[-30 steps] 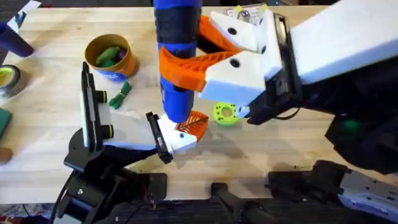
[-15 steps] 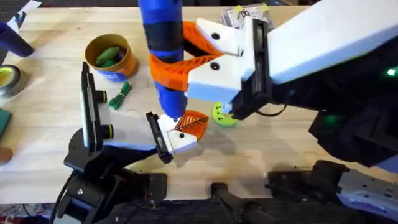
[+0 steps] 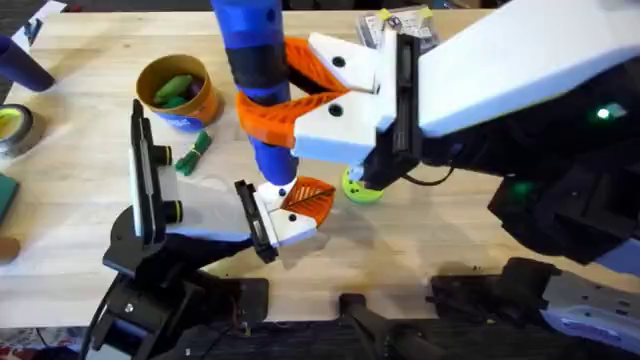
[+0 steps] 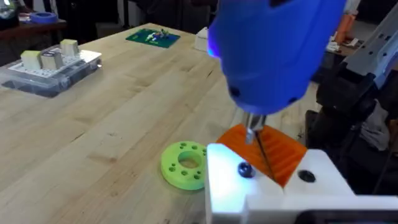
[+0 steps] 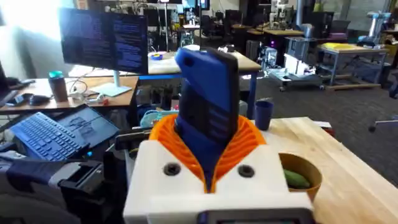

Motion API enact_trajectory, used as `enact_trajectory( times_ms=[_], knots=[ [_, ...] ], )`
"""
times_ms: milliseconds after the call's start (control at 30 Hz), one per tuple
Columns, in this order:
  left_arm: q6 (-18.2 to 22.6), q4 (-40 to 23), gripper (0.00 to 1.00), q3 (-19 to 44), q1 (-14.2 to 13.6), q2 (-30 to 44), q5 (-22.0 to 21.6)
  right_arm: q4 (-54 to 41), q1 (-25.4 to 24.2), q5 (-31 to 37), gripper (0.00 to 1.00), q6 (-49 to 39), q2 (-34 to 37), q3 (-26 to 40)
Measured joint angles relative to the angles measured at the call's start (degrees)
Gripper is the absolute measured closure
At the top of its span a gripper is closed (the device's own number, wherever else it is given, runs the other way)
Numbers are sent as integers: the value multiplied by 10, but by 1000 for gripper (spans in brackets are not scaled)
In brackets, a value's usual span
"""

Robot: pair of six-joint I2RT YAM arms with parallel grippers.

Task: Pick up the gripper from the table and insert it into the empty holder that is missing its gripper. Then pick up a screw, insert it into the mounting hole, and use the screwdriver to tighten it. Finally, clean up the table by picking up the vegetable and placing it into the bucket.

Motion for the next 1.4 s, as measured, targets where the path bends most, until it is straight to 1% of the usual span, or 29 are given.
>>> enact_trajectory(
  times_ms=[933,1400],
  knots=[
    [0,0,988,0,0,0,0,1,7,2,975,-2,22,0],
    [0,0,988,0,0,0,0,-15,7,2,975,-2,26,0]
  ],
)
